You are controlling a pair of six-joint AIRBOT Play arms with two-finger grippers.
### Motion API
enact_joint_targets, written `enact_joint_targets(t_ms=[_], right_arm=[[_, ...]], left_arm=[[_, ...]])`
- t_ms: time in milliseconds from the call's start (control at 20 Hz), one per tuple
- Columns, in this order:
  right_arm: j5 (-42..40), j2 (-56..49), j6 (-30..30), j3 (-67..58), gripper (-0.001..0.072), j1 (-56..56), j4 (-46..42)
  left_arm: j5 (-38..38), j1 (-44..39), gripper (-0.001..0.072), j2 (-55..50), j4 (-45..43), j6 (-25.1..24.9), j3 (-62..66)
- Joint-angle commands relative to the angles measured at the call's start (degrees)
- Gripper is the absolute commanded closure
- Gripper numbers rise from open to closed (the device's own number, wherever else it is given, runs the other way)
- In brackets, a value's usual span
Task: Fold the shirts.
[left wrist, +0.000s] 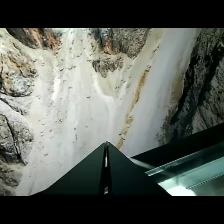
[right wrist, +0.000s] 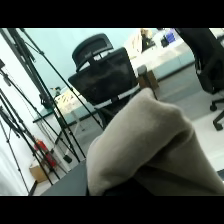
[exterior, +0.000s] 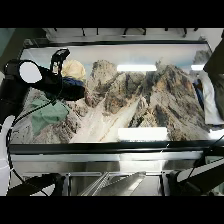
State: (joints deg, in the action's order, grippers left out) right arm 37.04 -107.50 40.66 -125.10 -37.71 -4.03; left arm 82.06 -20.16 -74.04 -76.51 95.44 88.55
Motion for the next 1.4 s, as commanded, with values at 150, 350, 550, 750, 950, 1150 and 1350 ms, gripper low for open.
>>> enact_joint_targets(t_ms=[150, 350, 550, 750, 950, 1150, 1350], right_arm=[[4.44, -1.36, -5.51, 1.01, 0.0692, -3.54, 3.67], [12.90, 1.36, 0.63, 5.53, 0.0686, -10.88, 2.78], [28.55, 6.58, 19.43, 8.13, 0.0686, -17.90, -26.23], [42.77, 7.61, 32.15, 8.20, 0.0686, -20.17, -41.42], [50.86, 7.65, 49.18, 9.11, 0.0685, -19.28, -62.03], [53.90, 7.56, 55.30, 10.23, 0.0685, -18.40, -69.48], [52.59, 7.50, 55.36, 10.21, 0.0633, -18.25, -69.48]], left_arm=[[1.57, -1.92, 0.0688, -0.02, -0.04, 1.75, 0.02], [1.11, 0.09, 0.0688, -0.02, -0.44, 1.31, 0.02], [-2.86, 3.15, 0.0688, -0.02, -0.24, -1.09, 0.02], [-4.13, 4.92, 0.0688, -0.02, -0.09, -5.25, 0.04], [-4.13, 5.27, 0.0688, -0.02, 0.07, -7.58, 0.04], [-4.68, 5.11, 0.0688, -0.02, 0.17, -7.56, 0.02], [-4.48, 3.91, 0.0688, -0.02, 0.20, -7.56, 0.04]])
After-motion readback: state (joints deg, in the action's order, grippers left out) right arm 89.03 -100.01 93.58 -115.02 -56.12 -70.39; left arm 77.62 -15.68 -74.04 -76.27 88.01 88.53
